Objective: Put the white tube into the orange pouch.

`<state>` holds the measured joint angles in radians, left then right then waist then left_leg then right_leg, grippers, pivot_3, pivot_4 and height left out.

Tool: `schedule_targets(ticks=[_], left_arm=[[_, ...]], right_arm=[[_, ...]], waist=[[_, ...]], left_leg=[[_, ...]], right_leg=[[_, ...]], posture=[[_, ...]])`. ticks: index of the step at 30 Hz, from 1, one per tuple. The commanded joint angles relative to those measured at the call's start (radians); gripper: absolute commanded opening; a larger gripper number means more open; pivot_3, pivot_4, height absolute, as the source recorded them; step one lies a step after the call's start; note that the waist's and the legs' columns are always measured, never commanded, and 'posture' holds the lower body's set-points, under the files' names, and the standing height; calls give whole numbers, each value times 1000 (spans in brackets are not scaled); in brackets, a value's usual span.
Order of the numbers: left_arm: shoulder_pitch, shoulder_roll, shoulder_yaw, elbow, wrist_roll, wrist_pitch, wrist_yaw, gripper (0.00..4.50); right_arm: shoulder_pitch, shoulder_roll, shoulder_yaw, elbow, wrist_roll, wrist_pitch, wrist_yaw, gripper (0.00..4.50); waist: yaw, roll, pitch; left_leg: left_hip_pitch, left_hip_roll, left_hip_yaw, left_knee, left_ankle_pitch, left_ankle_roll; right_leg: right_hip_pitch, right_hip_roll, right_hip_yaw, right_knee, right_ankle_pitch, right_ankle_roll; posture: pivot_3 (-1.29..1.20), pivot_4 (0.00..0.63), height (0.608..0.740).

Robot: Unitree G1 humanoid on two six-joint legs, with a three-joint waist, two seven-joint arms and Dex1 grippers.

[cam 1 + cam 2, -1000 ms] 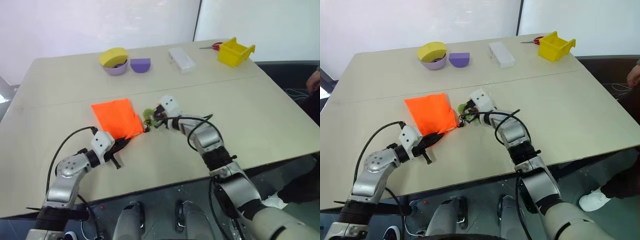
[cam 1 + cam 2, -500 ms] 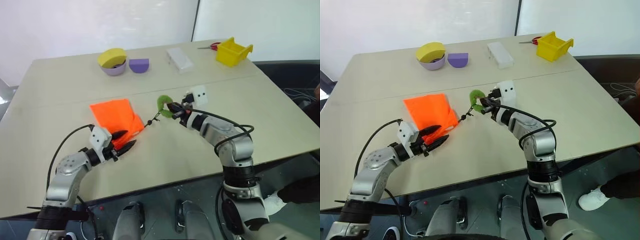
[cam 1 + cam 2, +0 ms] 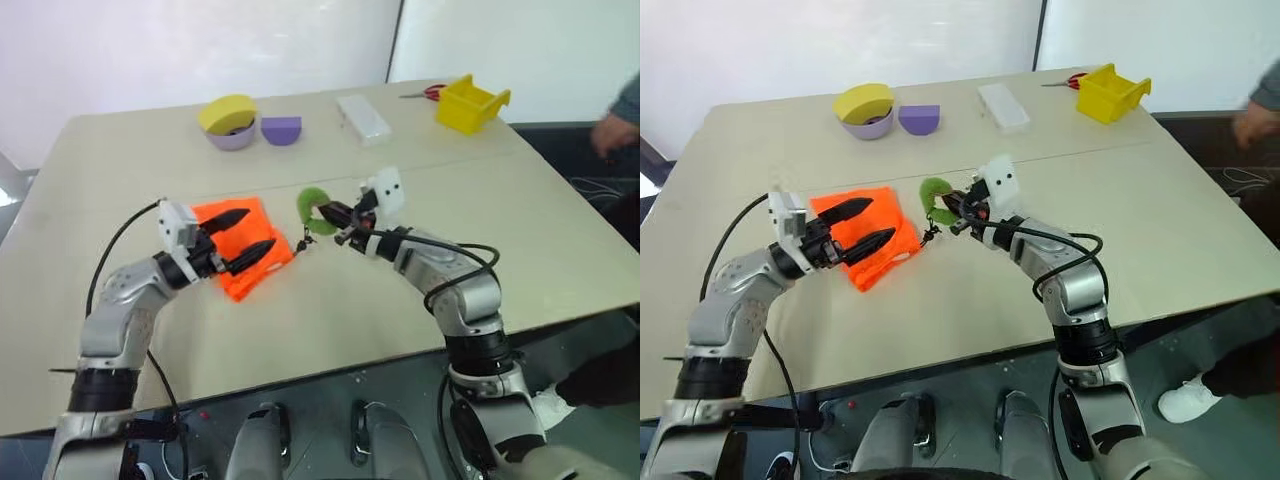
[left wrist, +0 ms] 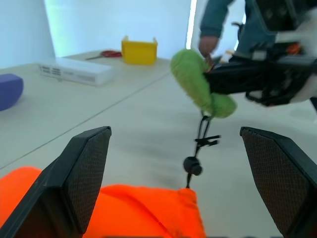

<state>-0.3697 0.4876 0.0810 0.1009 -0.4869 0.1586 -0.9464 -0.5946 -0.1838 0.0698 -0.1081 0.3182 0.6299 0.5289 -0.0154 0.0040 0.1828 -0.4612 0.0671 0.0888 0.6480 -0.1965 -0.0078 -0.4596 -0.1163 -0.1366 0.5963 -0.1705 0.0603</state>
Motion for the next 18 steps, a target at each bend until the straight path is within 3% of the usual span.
schedule_targets(ticks=[1, 9, 18], left_arm=[[-70, -31, -61, 144, 67, -102, -87, 4457], [-241, -104, -105, 425, 138, -252, -203, 4457], [-146, -116, -76, 284, 139, -233, -144, 4457]], right_arm=[[-26, 0, 7, 3, -5, -60, 15, 0], [-46, 7, 13, 24, -5, -84, 8, 0], [-53, 13, 16, 37, -20, -102, -9, 0]], waist=[[2, 0, 0], [4, 0, 0], [2, 0, 0]], left_leg=[[0, 0, 0, 0, 0, 0], [0, 1, -1, 0, 1, 1], [0, 1, -1, 0, 1, 1]], right_leg=[[0, 0, 0, 0, 0, 0], [-1, 1, 0, 1, 0, 0], [-1, 1, 0, 2, 1, 0]], posture=[[0, 150, 740], [0, 150, 740], [0, 150, 740]])
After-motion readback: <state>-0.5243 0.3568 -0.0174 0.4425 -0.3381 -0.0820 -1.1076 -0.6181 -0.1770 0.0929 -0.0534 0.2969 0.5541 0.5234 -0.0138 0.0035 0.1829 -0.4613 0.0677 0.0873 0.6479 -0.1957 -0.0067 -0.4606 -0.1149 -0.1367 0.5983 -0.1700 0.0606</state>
